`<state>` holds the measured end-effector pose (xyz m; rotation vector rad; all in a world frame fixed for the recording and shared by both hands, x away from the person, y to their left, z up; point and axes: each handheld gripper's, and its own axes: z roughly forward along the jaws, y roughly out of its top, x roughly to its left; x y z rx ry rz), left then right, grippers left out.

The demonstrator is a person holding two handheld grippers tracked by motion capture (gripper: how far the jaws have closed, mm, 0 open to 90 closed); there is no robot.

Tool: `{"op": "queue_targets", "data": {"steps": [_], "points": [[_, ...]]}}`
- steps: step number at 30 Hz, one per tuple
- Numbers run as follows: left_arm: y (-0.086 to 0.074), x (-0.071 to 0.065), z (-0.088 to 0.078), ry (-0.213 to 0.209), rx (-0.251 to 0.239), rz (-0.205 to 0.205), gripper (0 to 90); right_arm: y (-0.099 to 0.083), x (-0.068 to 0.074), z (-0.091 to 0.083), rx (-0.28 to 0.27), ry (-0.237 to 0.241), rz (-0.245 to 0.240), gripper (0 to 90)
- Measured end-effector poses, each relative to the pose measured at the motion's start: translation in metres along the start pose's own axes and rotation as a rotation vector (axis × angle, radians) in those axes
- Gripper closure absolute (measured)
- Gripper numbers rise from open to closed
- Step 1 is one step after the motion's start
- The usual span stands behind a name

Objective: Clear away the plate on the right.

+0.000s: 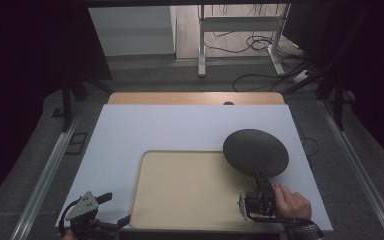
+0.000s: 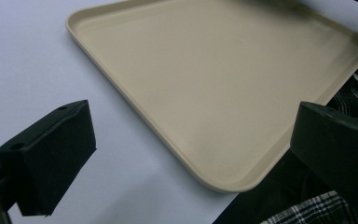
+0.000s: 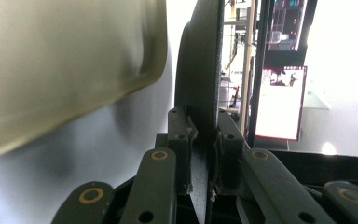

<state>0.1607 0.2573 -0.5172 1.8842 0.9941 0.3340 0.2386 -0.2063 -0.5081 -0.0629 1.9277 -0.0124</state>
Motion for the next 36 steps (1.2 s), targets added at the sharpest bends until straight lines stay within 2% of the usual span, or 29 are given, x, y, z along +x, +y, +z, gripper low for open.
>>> {"op": "queue_targets", "data": {"steps": [1,2,3,4,5,6,7,10,11,15,18,19,20,21,22,24,28,36], "points": [[0.000,0.000,0.000,0.000,0.000,-0.001,0.0,0.000,0.002,0.002,-0.048,0.001,0.008,80.1],[0.000,0.000,0.000,0.000,0.000,-0.001,0.0,0.002,0.002,0.000,-0.054,-0.001,0.009,80.0],[0.000,0.000,0.000,-0.001,0.000,-0.002,0.0,0.006,0.003,-0.008,-0.024,-0.005,-0.013,80.0],[0.000,0.000,0.000,-0.001,0.000,-0.002,0.0,0.006,0.006,-0.004,-0.086,-0.046,0.006,80.0],[0.000,0.000,0.000,-0.001,0.001,-0.002,0.0,0.006,0.006,-0.004,-0.086,-0.046,0.006,80.0],[0.000,0.000,0.000,-0.001,0.000,-0.002,0.0,0.009,0.004,-0.011,-0.029,-0.011,-0.019,80.0],[0.000,0.000,0.000,0.000,-0.001,-0.003,0.0,0.011,0.006,-0.011,-0.091,-0.010,-0.014,80.0],[0.000,0.000,0.000,0.000,0.001,-0.002,0.0,0.014,0.007,-0.014,-0.098,-0.012,-0.016,79.9],[0.000,0.000,0.000,0.000,0.000,-0.002,0.0,0.015,0.006,-0.018,-0.081,-0.002,-0.025,79.8],[0.000,0.000,0.000,0.000,0.000,-0.002,0.0,0.020,0.009,-0.022,-0.126,-0.025,-0.030,79.7],[0.000,0.000,0.000,0.000,0.000,-0.002,0.0,0.024,0.009,-0.028,-0.112,-0.011,-0.040,79.7],[0.000,0.000,0.000,0.000,-0.001,-0.002,0.0,0.024,0.010,-0.027,-0.137,-0.026,-0.032,79.7],[0.000,0.000,0.000,0.001,0.000,-0.002,0.0,0.027,0.011,-0.033,-0.082,-0.076,-0.054,79.7],[0.000,0.000,0.000,0.000,0.000,-0.002,0.0,0.027,0.012,-0.030,-0.133,-0.049,-0.040,79.7],[0.000,0.000,0.000,0.000,0.000,-0.002,0.0,0.028,0.010,-0.032,-0.130,-0.021,-0.043,79.7],[0.000,0.000,0.000,0.001,0.000,-0.002,0.0,0.032,0.013,-0.033,-0.170,-0.036,-0.044,79.4],[0.000,0.000,0.000,0.000,0.000,-0.002,0.0,0.036,0.015,-0.037,-0.186,-0.041,-0.050,79.3],[0.000,0.000,0.000,0.000,0.002,0.000,0.0,0.052,0.019,-0.046,-0.255,-0.056,-0.067,79.1]]}}
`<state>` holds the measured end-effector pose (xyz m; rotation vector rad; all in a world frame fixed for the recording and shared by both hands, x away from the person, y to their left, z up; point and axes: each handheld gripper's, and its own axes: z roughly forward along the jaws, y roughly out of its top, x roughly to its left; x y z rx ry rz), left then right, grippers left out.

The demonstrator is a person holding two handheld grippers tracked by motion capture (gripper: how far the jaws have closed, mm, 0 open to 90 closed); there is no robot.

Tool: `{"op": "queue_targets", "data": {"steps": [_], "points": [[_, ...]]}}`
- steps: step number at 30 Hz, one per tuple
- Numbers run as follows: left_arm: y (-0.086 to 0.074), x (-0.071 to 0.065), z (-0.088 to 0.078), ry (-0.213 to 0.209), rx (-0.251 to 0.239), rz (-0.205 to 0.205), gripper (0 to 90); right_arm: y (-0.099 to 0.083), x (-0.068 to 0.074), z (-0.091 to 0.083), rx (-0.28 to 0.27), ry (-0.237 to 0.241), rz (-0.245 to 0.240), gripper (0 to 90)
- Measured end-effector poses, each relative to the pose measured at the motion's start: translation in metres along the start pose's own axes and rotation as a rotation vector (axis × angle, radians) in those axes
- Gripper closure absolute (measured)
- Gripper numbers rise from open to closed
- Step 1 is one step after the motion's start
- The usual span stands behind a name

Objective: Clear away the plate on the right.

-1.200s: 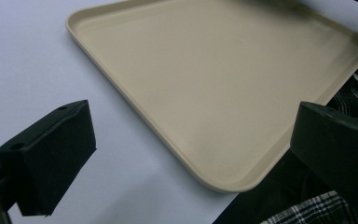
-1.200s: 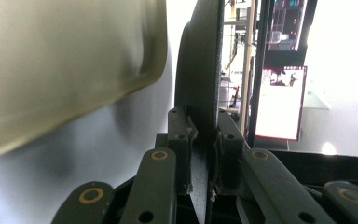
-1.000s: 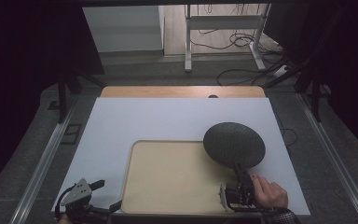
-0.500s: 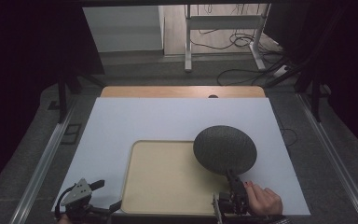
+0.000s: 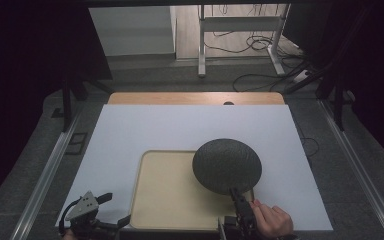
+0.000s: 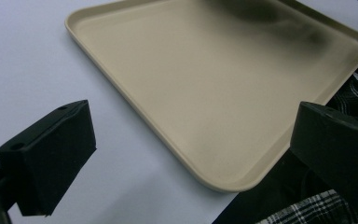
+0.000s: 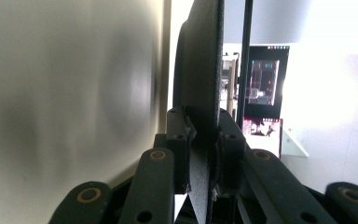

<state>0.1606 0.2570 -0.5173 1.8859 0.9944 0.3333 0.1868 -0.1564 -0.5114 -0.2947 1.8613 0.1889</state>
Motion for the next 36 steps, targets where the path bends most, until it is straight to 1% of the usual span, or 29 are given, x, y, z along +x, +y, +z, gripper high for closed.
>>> {"op": "queue_targets", "data": {"steps": [2,4,6,9,13,16,17,21,22,23,25,26,27,28,29,33,34,36], "points": [[0.000,0.000,0.000,0.000,0.001,0.001,0.0,0.002,0.000,-0.001,0.000,0.004,-0.004,79.1],[0.000,0.000,0.000,0.000,0.002,0.001,0.0,0.008,0.002,0.000,-0.027,0.007,-0.008,78.9],[0.000,0.000,0.000,0.000,0.001,0.001,0.0,0.010,0.003,-0.001,-0.028,0.008,-0.008,78.9],[0.000,0.000,0.000,0.000,0.002,0.002,0.0,0.017,0.006,-0.001,-0.053,0.013,-0.015,78.9],[0.000,0.000,0.000,-0.001,0.003,0.002,0.0,0.023,0.007,-0.001,-0.065,0.023,-0.027,78.9],[0.000,0.000,0.000,-0.001,0.005,0.004,0.0,0.029,0.009,0.000,-0.084,0.024,-0.029,78.9],[0.000,0.000,0.000,-0.001,0.005,0.004,0.0,0.033,0.009,0.001,-0.097,0.027,-0.031,78.9],[0.000,0.000,0.000,-0.001,0.004,0.005,0.0,0.039,0.011,0.003,-0.113,0.034,-0.038,78.9],[0.000,0.000,0.000,-0.001,0.004,0.005,0.0,0.041,0.012,0.003,-0.112,0.042,-0.043,78.8],[0.000,0.000,0.000,-0.001,0.003,0.005,0.0,0.042,0.012,0.003,-0.121,0.038,-0.044,78.9],[0.000,0.000,0.000,-0.001,0.005,0.007,0.0,0.045,0.014,0.004,-0.134,0.045,-0.049,78.9],[0.000,0.000,0.000,-0.001,0.004,0.007,0.0,0.046,0.015,0.004,-0.135,0.050,-0.053,78.9],[0.000,0.000,0.000,-0.001,0.004,0.006,0.0,0.047,0.015,0.003,-0.116,0.062,-0.061,78.8],[0.000,0.000,0.000,-0.001,0.004,0.006,0.0,0.047,0.017,0.005,-0.136,0.060,-0.057,78.8],[0.000,0.000,0.000,-0.001,0.004,0.006,0.0,0.048,0.018,0.005,-0.140,0.060,-0.056,78.8],[0.000,0.000,0.000,-0.002,0.004,0.008,0.0,0.048,0.021,0.007,-0.140,0.073,-0.064,78.5],[0.000,0.000,0.000,-0.002,0.005,0.008,0.0,0.048,0.021,0.007,-0.132,0.085,-0.068,78.5],[0.000,0.000,0.000,-0.002,0.007,0.010,0.0,0.048,0.023,0.009,-0.142,0.086,-0.069,78.3]]}}
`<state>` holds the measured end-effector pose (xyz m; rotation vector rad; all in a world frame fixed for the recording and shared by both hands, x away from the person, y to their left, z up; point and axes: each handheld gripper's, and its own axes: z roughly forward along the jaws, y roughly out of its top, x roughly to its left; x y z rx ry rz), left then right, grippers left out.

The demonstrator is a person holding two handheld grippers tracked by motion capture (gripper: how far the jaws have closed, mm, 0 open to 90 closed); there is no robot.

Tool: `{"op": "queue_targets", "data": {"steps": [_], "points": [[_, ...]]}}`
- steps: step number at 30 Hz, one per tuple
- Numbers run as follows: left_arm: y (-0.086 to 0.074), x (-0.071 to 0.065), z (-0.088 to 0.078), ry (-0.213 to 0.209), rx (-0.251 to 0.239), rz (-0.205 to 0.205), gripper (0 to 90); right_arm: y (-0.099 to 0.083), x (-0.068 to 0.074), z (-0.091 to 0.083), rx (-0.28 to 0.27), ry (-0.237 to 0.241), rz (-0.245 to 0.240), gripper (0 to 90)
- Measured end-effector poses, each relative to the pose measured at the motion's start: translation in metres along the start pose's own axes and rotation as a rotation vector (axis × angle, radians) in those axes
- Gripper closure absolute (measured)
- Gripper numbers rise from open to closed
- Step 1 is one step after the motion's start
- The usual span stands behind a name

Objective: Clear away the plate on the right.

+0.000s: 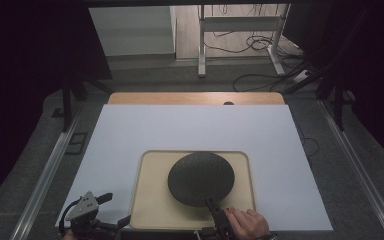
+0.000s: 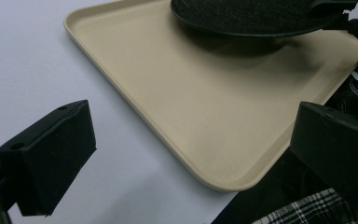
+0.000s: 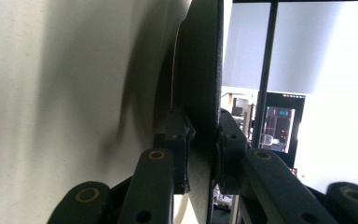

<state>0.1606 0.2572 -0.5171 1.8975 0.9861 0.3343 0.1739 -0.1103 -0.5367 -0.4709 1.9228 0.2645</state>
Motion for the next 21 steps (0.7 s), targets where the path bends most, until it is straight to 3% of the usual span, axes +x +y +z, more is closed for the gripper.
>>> {"op": "queue_targets", "data": {"steps": [9,21], "points": [[0.0001,-0.0003,0.0004,-0.001,0.000,-0.001,0.0,-0.0004,0.0030,0.0013,-0.001,0.018,0.016,79.3],[-0.0001,-0.0001,0.0001,-0.001,0.001,-0.001,0.0,-0.0021,0.0051,0.0016,-0.009,0.098,0.027,82.0]]}}
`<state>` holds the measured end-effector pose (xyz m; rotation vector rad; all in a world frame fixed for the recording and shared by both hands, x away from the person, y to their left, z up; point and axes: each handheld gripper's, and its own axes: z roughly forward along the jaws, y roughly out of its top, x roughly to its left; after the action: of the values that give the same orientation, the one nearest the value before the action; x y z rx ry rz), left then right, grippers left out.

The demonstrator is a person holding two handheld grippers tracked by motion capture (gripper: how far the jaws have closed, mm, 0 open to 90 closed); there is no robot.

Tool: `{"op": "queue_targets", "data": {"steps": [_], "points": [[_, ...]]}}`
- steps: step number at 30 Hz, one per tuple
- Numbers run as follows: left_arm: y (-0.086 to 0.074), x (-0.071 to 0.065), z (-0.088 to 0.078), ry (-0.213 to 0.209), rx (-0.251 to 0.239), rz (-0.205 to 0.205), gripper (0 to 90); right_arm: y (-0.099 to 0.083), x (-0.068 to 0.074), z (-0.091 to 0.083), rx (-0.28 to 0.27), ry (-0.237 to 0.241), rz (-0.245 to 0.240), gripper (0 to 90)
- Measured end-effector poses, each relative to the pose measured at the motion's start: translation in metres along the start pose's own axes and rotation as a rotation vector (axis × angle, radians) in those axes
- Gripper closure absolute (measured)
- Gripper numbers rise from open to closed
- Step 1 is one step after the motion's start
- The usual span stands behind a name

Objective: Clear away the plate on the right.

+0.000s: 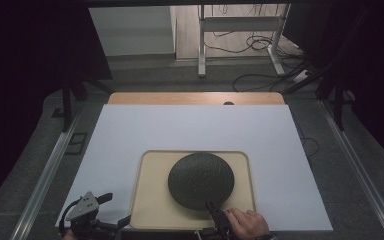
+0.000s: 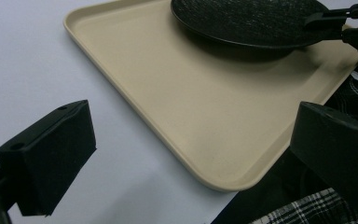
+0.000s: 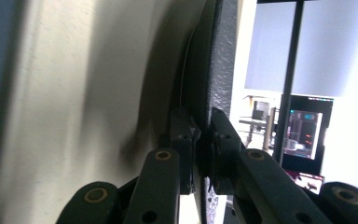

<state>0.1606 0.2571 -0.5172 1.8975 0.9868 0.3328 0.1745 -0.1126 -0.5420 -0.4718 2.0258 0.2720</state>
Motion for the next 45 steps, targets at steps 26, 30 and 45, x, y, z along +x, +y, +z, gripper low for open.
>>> {"op": "queue_targets", "data": {"steps": [26,30,45], "points": [[0.000,0.000,0.001,0.002,0.008,0.000,0.0,-0.002,0.002,0.004,0.062,0.068,0.055,66.5],[0.000,0.000,0.001,0.001,0.009,-0.001,0.0,-0.003,0.001,0.002,0.044,0.071,0.068,64.1],[0.000,0.000,0.001,0.001,0.007,-0.007,0.0,-0.004,-0.003,-0.014,0.012,0.068,0.071,60.9]]}}
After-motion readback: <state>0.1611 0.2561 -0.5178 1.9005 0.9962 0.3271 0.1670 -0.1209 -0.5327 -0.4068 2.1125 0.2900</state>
